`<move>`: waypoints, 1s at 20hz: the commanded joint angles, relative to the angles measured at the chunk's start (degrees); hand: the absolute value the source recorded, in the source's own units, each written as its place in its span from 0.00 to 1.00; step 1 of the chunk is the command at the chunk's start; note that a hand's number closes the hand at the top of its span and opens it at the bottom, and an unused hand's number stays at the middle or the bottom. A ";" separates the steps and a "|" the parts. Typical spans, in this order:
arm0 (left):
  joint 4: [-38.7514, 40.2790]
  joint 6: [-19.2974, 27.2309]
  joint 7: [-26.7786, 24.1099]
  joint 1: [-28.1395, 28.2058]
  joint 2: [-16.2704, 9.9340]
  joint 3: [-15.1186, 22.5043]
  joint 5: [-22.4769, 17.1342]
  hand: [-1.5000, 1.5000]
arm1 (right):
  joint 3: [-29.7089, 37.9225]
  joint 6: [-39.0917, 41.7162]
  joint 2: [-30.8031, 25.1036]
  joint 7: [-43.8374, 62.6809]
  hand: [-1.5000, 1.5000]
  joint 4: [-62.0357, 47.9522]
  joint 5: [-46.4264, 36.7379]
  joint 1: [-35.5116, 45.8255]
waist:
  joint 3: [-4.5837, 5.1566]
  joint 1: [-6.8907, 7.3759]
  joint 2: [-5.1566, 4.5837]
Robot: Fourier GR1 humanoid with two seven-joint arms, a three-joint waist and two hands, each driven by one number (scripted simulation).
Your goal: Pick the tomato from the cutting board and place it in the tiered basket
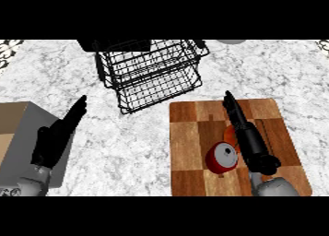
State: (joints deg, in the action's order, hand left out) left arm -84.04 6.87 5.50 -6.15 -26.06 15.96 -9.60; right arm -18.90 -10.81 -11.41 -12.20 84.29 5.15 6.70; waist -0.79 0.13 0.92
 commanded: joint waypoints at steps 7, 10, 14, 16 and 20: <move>0.78 -0.99 -7.15 -0.76 7.49 -0.98 -2.68 0.50 | 8.11 -25.86 0.40 10.50 0.00 -6.34 -17.48 9.21 | 1.58 -0.97 -1.33; 6.03 -3.50 -8.56 -4.63 10.37 -1.54 -4.23 0.50 | 6.10 -31.48 11.20 5.09 0.00 -7.26 -4.18 16.04 | 0.77 0.43 -1.38; 7.11 -4.17 -14.56 1.27 10.93 -1.11 -1.61 0.50 | 5.40 -33.70 9.87 4.31 0.00 -5.33 -12.83 15.98 | 0.83 -0.03 -0.91; 5.45 -2.27 -10.40 -1.78 11.66 -1.08 -1.18 0.50 | -0.26 -36.10 6.19 14.29 0.00 1.70 -21.08 13.71 | 0.88 -0.80 -0.59; 6.78 -2.43 -11.73 0.77 10.68 -2.32 -1.98 0.50 | -4.06 -31.56 -2.04 30.46 0.00 2.77 -32.14 12.90 | 1.26 -2.38 0.15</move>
State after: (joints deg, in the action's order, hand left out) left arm -78.40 4.07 -5.51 -6.55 -15.59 14.17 -11.62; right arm -19.82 -43.65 -8.23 7.24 85.17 -18.12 20.38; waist 0.24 -1.09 0.60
